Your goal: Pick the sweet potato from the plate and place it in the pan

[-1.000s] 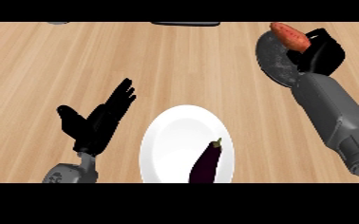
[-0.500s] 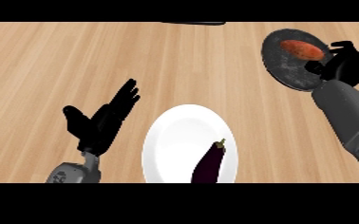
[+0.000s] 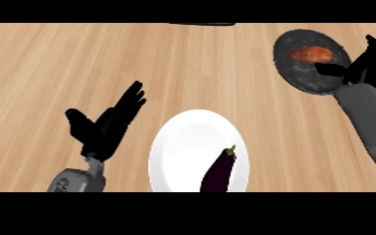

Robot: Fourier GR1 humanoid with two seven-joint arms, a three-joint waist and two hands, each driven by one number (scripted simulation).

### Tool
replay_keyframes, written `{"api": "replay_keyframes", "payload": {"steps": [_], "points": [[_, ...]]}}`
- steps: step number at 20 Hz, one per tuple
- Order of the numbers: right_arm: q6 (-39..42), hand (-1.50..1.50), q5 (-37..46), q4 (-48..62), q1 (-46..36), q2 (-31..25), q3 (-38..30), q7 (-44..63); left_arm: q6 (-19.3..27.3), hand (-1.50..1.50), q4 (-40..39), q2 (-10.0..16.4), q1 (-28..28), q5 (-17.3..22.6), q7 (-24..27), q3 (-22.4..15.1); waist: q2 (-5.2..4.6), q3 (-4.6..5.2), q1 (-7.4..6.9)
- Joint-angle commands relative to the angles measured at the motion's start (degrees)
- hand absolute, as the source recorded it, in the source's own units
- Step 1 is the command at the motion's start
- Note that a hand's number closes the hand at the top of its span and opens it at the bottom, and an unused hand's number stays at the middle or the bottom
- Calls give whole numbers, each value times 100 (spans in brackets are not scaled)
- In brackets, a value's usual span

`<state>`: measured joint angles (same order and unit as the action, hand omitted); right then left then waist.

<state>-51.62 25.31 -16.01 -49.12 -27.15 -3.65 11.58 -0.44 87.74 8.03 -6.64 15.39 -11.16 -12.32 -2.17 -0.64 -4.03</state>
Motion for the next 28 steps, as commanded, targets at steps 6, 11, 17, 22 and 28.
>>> {"api": "replay_keyframes", "payload": {"steps": [6,11,17,22,28], "points": [[457,-150,-1779,-1047,622,100,-1591,-2000,-12,0,82,109,113,84,24,211,71,5,164],[2216,-150,-2479,-810,985,-154,-2099,-2840,10,0,-59,-5,68,82,-16,188,117,33,257],[3094,-150,-2842,-486,1545,49,-2419,-4245,20,0,357,66,426,31,-114,173,173,46,272],[3725,-150,-2879,-406,1879,-64,-2326,-4533,-86,0,331,61,400,86,-277,286,205,59,353],[4065,-150,-2977,-360,1876,-268,-2253,-4549,-138,0,439,102,104,53,-588,549,204,59,356]]}}
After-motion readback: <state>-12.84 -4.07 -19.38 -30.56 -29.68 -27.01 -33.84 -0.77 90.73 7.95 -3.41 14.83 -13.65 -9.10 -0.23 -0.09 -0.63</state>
